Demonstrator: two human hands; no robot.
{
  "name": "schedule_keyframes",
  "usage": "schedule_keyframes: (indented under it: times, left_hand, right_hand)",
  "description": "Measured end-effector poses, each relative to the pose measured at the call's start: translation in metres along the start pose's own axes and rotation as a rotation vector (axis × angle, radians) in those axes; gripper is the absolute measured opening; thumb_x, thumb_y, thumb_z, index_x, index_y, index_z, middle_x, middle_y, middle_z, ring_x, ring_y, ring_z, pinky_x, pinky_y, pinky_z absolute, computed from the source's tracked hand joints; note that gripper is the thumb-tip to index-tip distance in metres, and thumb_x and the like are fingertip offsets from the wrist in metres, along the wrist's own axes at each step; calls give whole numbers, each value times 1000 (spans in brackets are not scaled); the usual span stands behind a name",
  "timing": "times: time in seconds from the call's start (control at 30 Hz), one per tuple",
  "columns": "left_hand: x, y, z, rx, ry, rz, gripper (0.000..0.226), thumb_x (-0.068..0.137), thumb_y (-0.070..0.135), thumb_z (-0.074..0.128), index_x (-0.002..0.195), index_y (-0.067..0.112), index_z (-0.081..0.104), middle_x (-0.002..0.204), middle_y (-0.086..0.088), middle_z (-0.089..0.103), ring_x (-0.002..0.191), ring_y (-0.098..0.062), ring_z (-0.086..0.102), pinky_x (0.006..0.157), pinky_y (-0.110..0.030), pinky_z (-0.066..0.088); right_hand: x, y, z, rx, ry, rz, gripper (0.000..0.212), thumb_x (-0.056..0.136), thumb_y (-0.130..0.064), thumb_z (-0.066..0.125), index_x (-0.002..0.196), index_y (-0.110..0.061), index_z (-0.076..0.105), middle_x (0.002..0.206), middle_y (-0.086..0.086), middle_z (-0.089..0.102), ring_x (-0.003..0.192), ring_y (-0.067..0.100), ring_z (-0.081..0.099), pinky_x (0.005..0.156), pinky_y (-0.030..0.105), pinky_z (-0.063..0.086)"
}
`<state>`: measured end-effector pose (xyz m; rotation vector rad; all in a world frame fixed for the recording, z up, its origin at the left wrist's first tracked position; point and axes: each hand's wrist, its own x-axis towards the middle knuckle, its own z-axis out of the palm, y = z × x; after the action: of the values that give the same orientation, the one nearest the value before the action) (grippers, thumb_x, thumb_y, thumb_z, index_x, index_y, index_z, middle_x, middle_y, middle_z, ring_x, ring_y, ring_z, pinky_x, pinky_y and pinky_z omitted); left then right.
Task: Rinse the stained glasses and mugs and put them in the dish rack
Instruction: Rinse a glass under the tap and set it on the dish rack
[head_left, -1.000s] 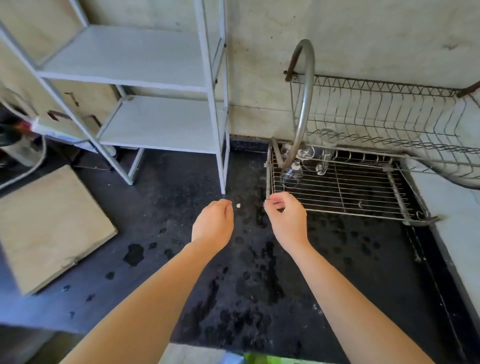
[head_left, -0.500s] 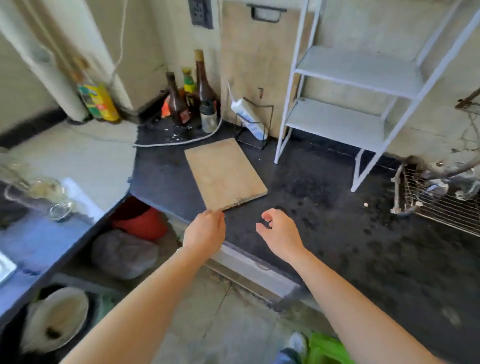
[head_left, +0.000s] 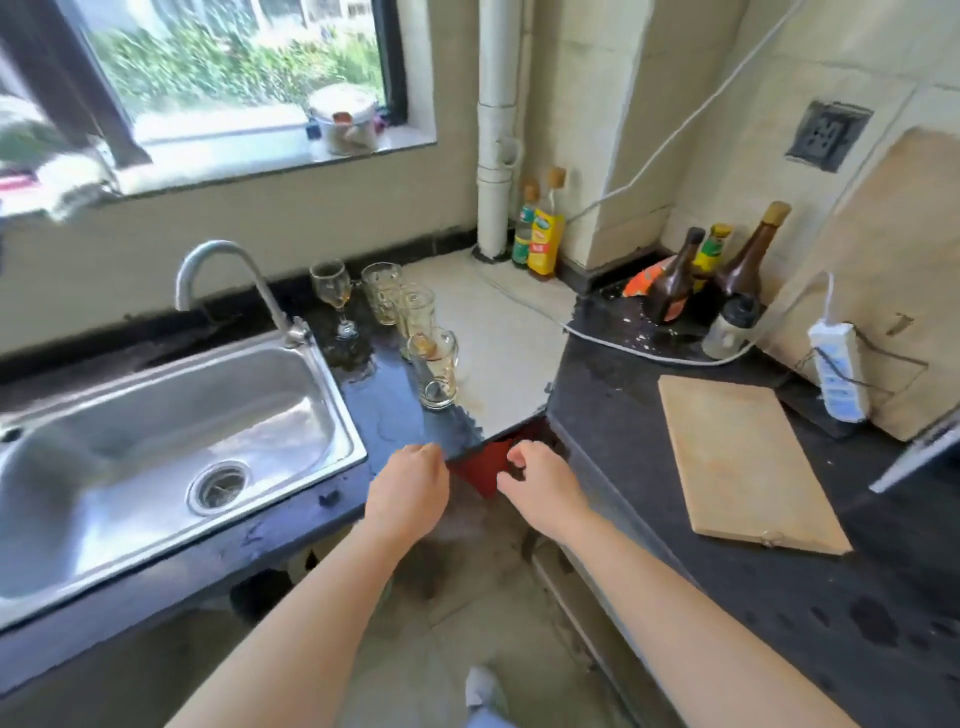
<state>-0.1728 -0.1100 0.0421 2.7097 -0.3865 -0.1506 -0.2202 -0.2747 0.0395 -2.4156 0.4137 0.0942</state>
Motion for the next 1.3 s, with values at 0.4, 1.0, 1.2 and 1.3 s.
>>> schedule_keyframes:
  times: [0.4,1.0,1.2,1.3]
  left_hand:
    - [145,-124,-42,-84,106,-166,31,97,18,41,118,11,62,123,-4,59,118,-25,49,94,-35,40]
    - [329,-179,-85,-976,-14,-400,72,87,-17,29,148,22,29,142,8,42,134,-9,34,106,-29,30]
    - [326,-188,-92,-1042,-74,-373,74,85,-21,30,145,22,37,141,4,47,125,-8,40,97,-23,32]
    - [313,-195,-93,-1058,-93,-324,68,88,-16,35,143,24,39,127,10,49,115,-1,43,93,-18,37]
  right_hand:
    - [175,-131,56,-24,-44,-215,30,90,-27,54,117,-14,57,114,3,59,103,23,56,82,29,43]
    - [384,-235,100,-296,-125,-366,32,103,-35,31,126,-23,50,115,3,52,93,21,54,77,39,51]
    - [379,-229,103,-244,-52,-400,23,101,-31,42,105,-16,58,98,2,53,86,20,54,75,40,51]
    - [364,-230,99,-213,-22,-428,23,100,-31,43,105,-16,60,99,1,54,85,19,56,73,38,52]
